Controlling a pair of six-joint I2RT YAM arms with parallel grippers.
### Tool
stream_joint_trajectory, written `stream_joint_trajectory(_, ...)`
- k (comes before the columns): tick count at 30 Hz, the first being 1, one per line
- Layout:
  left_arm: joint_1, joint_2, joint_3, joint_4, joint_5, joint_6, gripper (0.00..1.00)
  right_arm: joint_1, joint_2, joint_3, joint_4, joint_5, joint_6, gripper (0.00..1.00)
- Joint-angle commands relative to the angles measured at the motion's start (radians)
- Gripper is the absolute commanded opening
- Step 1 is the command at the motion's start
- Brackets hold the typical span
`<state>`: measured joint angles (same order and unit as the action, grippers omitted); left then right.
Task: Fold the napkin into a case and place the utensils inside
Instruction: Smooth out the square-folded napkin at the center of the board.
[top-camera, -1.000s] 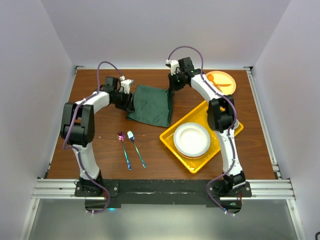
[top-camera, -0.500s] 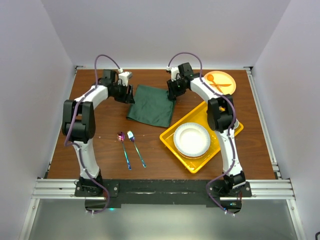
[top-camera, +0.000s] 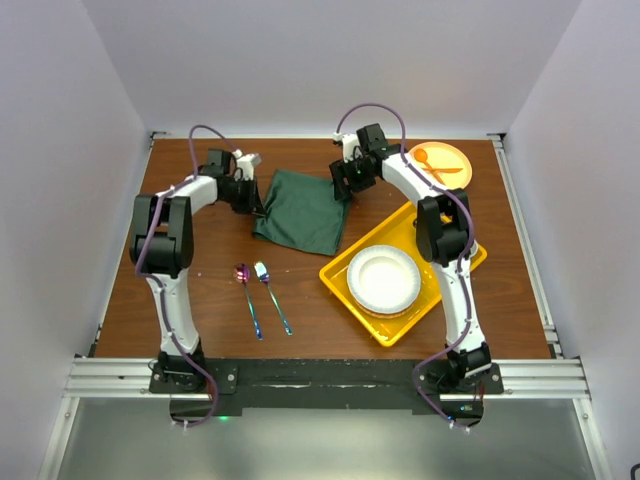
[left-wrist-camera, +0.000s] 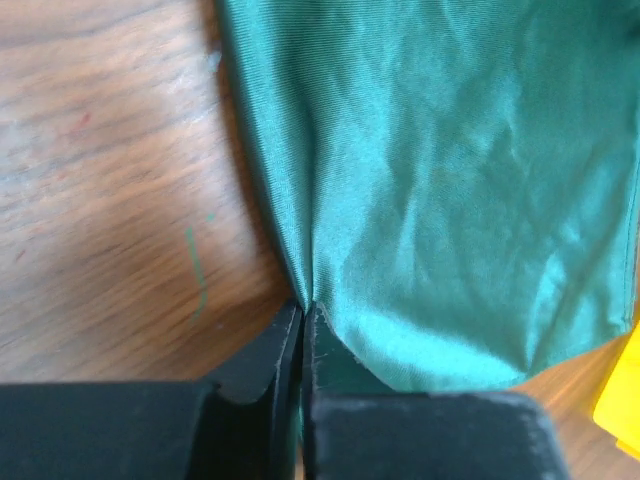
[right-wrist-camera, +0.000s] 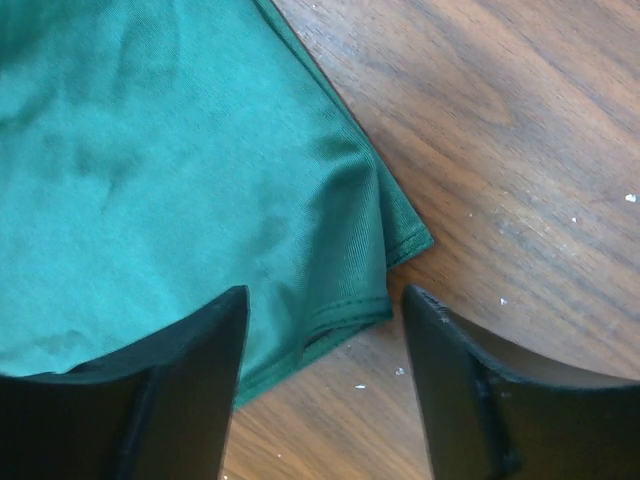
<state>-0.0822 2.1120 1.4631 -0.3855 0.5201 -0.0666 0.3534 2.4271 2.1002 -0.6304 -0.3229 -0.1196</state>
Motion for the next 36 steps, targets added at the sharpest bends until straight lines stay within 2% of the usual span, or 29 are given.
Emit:
stream_joint_trajectory(1,0.082,0.017,-0.07,0.068,0.132,-0.102,0.0,0.006,-0.049,0.064,-0.012,0.03,-0.018,0.74)
stream_joint_trajectory(6,0.188,0.074,-0.096,0.116,0.294,-0.153,0.0,0.005,-0.063,0.063,-0.032,0.021,-0.048,0.78)
stream_joint_trajectory(9,0.225,0.086,-0.104,0.119,0.323,-0.159,0.0,0.006,-0.085,0.063,-0.046,0.012,-0.068,0.79)
stream_joint_trajectory(10,0.225,0.085,-0.104,0.112,0.342,-0.156,0.03,0.004,-0.095,0.063,-0.051,0.01,-0.075,0.79)
stream_joint_trajectory(11,0.225,0.082,-0.107,0.105,0.35,-0.154,0.23,0.005,-0.1,0.063,-0.051,0.005,-0.083,0.79)
stream_joint_trajectory(14,0.223,0.019,-0.161,0.173,0.359,-0.173,0.41,0.005,-0.117,0.06,-0.023,-0.036,-0.069,0.73)
stream_joint_trajectory(16,0.229,-0.053,-0.184,0.203,0.33,-0.161,0.45,0.004,-0.122,0.06,0.02,-0.062,-0.042,0.68)
stream_joint_trajectory(18,0.231,-0.114,-0.181,0.232,0.256,-0.115,0.49,0.007,-0.112,0.075,0.046,-0.077,-0.002,0.58)
stream_joint_trajectory(20,0.211,-0.138,-0.141,0.243,0.152,-0.073,0.59,0.007,-0.085,0.102,0.063,-0.084,0.029,0.55)
stream_joint_trajectory(21,0.199,-0.132,-0.079,0.228,0.112,-0.009,0.61,0.007,-0.074,0.112,0.064,-0.084,0.041,0.55)
stream_joint_trajectory(24,0.162,-0.054,0.066,0.168,0.069,0.06,0.63,0.006,-0.043,0.123,0.107,-0.1,0.089,0.55)
stream_joint_trajectory(27,0.133,0.044,0.194,0.123,0.077,0.062,0.63,0.006,-0.037,0.103,0.176,-0.116,0.113,0.57)
stream_joint_trajectory(32,0.063,0.143,0.298,0.111,0.018,0.062,0.66,0.007,-0.011,0.104,0.236,-0.153,0.182,0.61)
stream_joint_trajectory(36,0.032,0.177,0.325,0.119,-0.043,0.091,0.65,0.006,0.027,0.11,0.271,-0.192,0.241,0.66)
